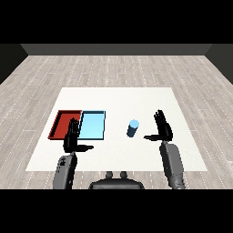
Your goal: Pick the blue can and put it in the blue box
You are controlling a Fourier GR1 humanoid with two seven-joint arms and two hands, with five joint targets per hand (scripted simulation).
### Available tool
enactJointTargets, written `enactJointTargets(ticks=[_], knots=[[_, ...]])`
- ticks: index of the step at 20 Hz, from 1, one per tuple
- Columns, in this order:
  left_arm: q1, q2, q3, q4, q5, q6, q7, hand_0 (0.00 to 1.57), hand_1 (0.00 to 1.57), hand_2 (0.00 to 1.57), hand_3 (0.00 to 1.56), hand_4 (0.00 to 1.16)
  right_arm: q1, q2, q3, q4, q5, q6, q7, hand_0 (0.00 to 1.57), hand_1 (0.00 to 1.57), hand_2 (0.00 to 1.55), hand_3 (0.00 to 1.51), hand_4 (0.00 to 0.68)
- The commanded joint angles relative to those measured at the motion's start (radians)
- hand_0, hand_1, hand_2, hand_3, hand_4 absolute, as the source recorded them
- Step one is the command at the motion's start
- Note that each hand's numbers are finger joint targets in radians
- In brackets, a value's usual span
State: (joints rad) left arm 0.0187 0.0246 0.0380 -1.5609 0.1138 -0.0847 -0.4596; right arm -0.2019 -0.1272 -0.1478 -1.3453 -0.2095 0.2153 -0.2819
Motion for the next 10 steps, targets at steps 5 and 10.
enactJointTargets(ticks=[5, 10], knots=[[-0.024, 0.036, 0.028, -0.045, 0.056, -0.027, 0.085, 0.0, 0.0, 0.0, 0.0, 0.0, -0.057, -0.01, -0.022, 0.175, -0.023, 0.039, -0.041, 0.0, 0.0, 0.0, 0.0, 0.0], [-0.06, 0.007, 0.027, 0.013, 0.042, 0.006, 0.047, 0.0, 0.0, 0.0, 0.0, 0.0, -0.098, 0.003, -0.019, 0.198, -0.036, 0.0, 0.0, 0.0, 0.0, 0.0, 0.0, 0.0]])
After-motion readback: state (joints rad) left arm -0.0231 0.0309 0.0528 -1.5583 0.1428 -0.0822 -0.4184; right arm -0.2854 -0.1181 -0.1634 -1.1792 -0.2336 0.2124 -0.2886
